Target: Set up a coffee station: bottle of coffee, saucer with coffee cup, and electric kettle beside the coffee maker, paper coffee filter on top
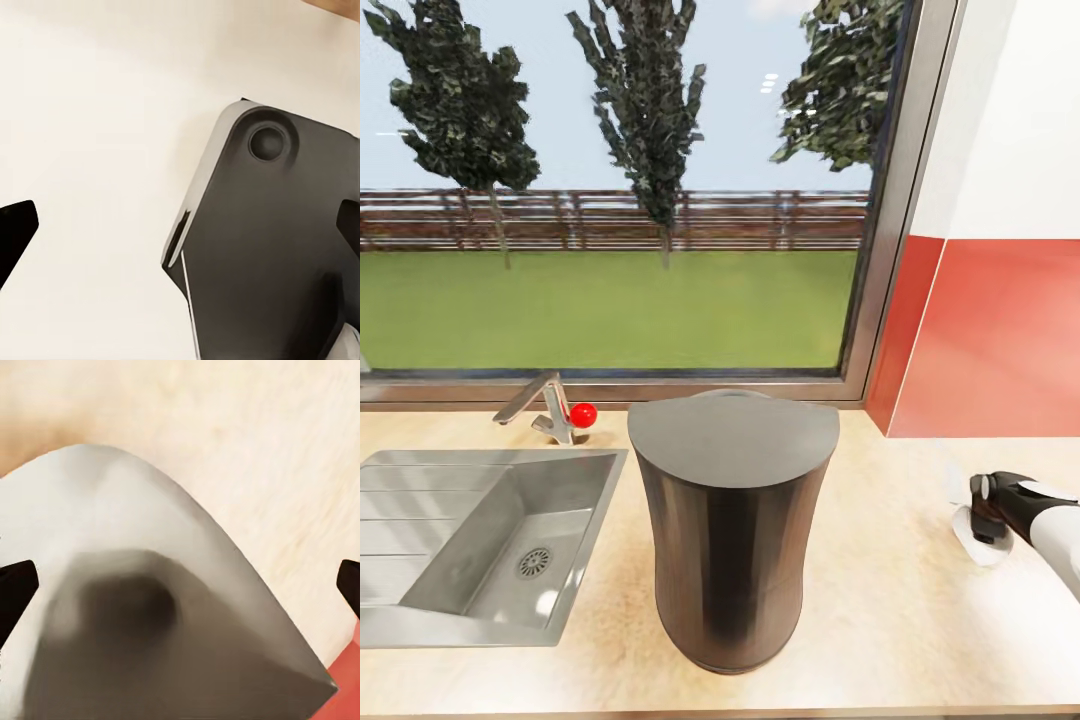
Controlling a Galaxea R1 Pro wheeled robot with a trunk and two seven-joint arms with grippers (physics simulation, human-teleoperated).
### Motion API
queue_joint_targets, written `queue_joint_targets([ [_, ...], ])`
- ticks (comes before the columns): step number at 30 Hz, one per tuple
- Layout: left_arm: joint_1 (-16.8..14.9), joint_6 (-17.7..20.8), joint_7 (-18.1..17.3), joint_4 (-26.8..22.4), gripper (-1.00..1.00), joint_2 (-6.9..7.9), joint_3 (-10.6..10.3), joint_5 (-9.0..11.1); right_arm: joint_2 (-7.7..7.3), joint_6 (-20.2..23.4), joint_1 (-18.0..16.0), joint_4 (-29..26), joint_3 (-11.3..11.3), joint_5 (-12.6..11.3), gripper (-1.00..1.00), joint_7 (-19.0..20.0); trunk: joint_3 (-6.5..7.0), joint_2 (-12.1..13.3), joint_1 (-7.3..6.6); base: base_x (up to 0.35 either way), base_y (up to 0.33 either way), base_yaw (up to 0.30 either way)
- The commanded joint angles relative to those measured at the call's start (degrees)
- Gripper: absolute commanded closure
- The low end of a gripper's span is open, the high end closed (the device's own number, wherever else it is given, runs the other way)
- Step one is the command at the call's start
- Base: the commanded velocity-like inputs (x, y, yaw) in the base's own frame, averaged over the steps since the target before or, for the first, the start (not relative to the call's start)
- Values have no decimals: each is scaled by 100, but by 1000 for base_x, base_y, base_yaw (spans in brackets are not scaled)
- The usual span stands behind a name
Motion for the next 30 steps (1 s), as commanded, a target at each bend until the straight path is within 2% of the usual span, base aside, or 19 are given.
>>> queue_joint_targets([
  [1,1,-6,-21,-7,-100,0,-10,41,-38,-17,-1,14,38,-38,-100,33,-9,-8,2,0,0,0],
  [6,1,-6,-21,-8,-100,-1,-15,41,-184,-173,-1,63,38,-50,-100,30,-9,-8,2,0,0,0],
  [12,0,-6,-21,-8,-100,-8,-18,41,-341,-364,-1,191,38,-188,-100,15,-9,-8,2,0,0,0],
  [13,3,-6,-21,-5,-100,-9,-18,41,-467,-460,-1,219,38,-221,100,-27,-9,-8,2,0,0,0],
  [20,-1,-6,-21,-5,-100,-16,-19,41,-682,-619,-1,233,38,-246,100,-52,-9,-8,2,0,0,0],
  [30,1,-6,-22,-6,-100,-10,-19,41,-674,-632,-1,232,38,-258,100,-174,-9,-8,2,0,0,0],
])
